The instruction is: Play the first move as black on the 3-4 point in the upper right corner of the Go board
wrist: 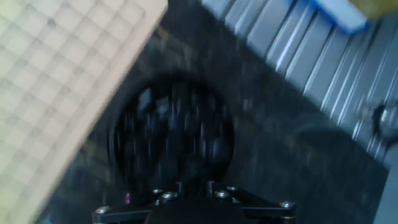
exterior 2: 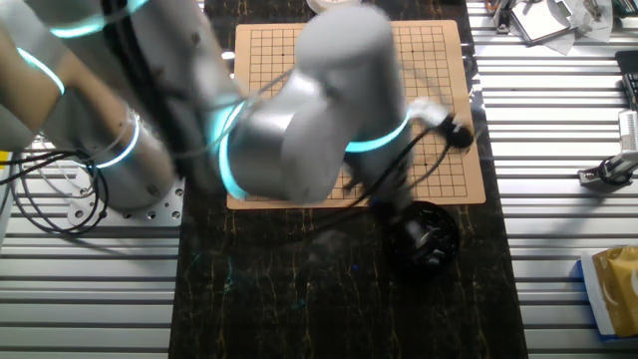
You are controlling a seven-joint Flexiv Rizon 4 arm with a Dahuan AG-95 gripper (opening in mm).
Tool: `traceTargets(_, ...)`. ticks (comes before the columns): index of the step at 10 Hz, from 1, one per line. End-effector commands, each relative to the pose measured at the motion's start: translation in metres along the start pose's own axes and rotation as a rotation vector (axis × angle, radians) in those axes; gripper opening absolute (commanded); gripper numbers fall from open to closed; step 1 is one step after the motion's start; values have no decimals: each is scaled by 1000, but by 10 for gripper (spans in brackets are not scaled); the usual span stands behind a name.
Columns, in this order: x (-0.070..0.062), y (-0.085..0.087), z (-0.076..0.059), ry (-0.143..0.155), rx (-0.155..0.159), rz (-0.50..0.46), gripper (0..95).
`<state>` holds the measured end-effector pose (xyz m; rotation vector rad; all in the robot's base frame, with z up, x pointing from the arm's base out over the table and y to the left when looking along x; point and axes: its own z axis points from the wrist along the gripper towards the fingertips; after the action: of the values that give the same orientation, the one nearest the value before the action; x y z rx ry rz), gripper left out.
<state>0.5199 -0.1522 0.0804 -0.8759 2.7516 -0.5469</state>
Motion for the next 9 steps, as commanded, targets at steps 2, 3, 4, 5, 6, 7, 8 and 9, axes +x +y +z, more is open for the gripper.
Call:
traceTargets(2,-22,-3,6,-22,9,-46,190)
traceTargets(3,-22,-3,7,-27,-2,-47,190)
traceTargets(4,-22,-3,7,-28,-6,-44,190)
traceTargets(5,-22,-3,7,-33,-6,-44,190)
traceTargets(6,-22,-3,7,-42,-4,-51,190)
traceTargets(7,-23,-4,5,-54,7,-70,190)
traceTargets(8,-26,-5,3,-65,15,-83,190)
traceTargets(9,-29,-7,2,-80,20,-93,190)
